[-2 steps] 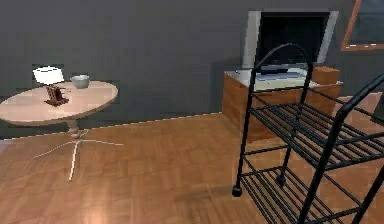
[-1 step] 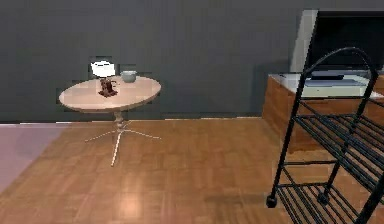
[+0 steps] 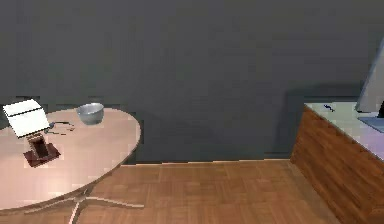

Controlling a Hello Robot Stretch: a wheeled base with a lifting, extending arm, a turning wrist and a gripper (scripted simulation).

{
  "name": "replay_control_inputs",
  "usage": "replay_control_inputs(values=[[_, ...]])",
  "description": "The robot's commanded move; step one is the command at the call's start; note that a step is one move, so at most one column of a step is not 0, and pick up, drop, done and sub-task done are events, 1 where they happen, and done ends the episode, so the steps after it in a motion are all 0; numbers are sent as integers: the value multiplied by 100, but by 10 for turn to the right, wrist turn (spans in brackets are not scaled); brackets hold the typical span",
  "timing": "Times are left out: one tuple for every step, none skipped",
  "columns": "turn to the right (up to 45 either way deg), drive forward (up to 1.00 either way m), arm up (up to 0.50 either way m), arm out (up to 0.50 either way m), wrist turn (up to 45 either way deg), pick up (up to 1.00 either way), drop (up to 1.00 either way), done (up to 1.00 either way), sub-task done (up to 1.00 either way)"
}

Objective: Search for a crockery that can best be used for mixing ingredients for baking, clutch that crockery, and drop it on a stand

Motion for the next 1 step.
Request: replay_control_inputs(values=[[-60, 0, 0, 0, 0, 0, 0, 0, 0]])
